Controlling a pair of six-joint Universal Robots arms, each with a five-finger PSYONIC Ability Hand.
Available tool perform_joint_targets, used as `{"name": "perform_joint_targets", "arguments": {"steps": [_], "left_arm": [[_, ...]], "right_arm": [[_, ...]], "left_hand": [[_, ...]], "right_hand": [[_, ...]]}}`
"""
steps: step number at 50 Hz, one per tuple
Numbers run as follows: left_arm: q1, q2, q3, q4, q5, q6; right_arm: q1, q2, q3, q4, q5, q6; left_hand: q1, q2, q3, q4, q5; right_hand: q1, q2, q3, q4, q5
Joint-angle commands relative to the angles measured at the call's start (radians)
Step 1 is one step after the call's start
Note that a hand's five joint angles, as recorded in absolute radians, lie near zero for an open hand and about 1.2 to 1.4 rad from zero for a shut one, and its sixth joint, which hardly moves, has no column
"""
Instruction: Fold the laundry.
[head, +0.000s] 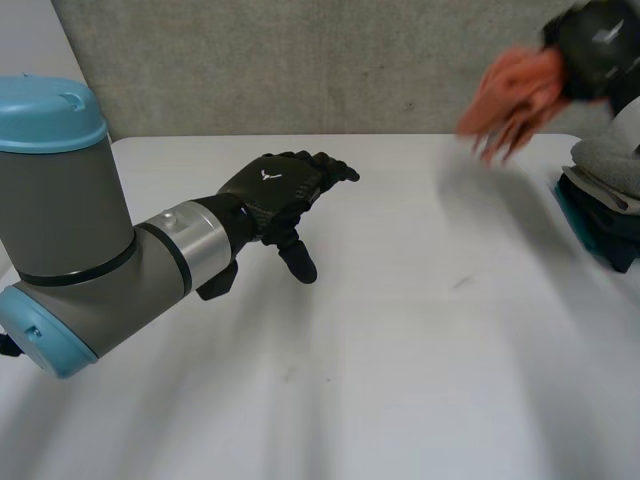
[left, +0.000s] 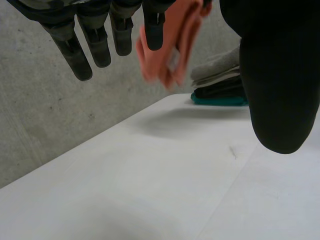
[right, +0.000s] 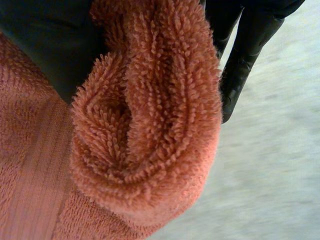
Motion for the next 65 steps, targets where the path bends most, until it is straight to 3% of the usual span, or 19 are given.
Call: {"name": "perform_joint_targets", "arguments": {"steps": [1, 14, 19, 30, 42, 46, 48, 49, 52, 53, 65], "left_arm": [[-0.002, 0.001, -0.001, 0.000, 0.000, -0.004], [-0.009, 0.004, -0.011, 0.000, 0.000, -0.005], [-0.008, 0.005, -0.012, 0.002, 0.000, -0.005], [-0.006, 0.005, -0.012, 0.003, 0.000, -0.010], [-0.008, 0.004, -0.014, 0.008, 0.000, -0.025], [-0.006, 0.004, -0.014, 0.008, 0.000, -0.025], [-0.006, 0.004, -0.014, 0.008, 0.002, -0.025], [-0.006, 0.004, -0.012, 0.008, 0.002, -0.025], [-0.006, 0.004, -0.011, 0.008, 0.000, -0.025], [-0.006, 0.004, -0.011, 0.009, 0.002, -0.027], [-0.006, 0.005, -0.014, 0.009, 0.000, -0.027]], "right_arm": [[-0.100, 0.076, -0.199, -0.071, 0.011, 0.107], [-0.298, 0.298, -0.236, -0.149, -0.028, 0.060], [-0.376, 0.365, -0.135, -0.152, -0.100, 0.003], [-0.430, 0.282, 0.065, -0.152, -0.164, -0.052], [-0.434, 0.208, 0.125, -0.137, -0.178, -0.055], [-0.469, 0.191, 0.159, -0.135, -0.221, -0.054], [-0.486, 0.179, 0.169, -0.132, -0.245, -0.052], [-0.493, 0.173, 0.177, -0.122, -0.268, -0.054], [-0.496, 0.168, 0.177, -0.090, -0.282, -0.054], [-0.496, 0.167, 0.174, -0.065, -0.282, -0.055], [-0.615, 0.087, 0.190, -0.019, -0.229, -0.101]], "left_hand": [[0.016, 0.003, -0.003, 0.005, -0.013], [0.016, 0.003, -0.003, 0.005, -0.013], [0.016, 0.003, -0.003, 0.005, -0.013], [0.016, 0.003, -0.003, 0.005, -0.013], [0.016, 0.003, -0.003, 0.005, -0.013], [0.016, 0.003, -0.003, 0.005, -0.013], [0.016, 0.003, -0.003, 0.005, -0.013], [0.016, 0.003, -0.003, 0.005, -0.013], [0.016, 0.003, -0.003, 0.005, -0.013], [0.016, 0.003, -0.003, 0.005, -0.013], [0.013, 0.000, -0.006, 0.002, -0.016]], "right_hand": [[0.483, 0.235, 0.233, 0.210, 0.331], [0.483, 0.235, 0.233, 0.210, 0.331], [0.483, 0.235, 0.233, 0.210, 0.331], [0.483, 0.235, 0.233, 0.210, 0.331], [0.483, 0.235, 0.233, 0.210, 0.331], [0.475, 0.227, 0.225, 0.202, 0.323], [0.303, 0.055, 0.053, 0.030, 0.151], [0.002, -0.245, -0.247, -0.271, -0.149], [-0.366, -0.614, -0.616, -0.640, -0.518], [-0.685, -0.932, -0.934, -0.958, -0.836], [-0.739, -0.987, -0.989, -1.012, -0.891]]}}
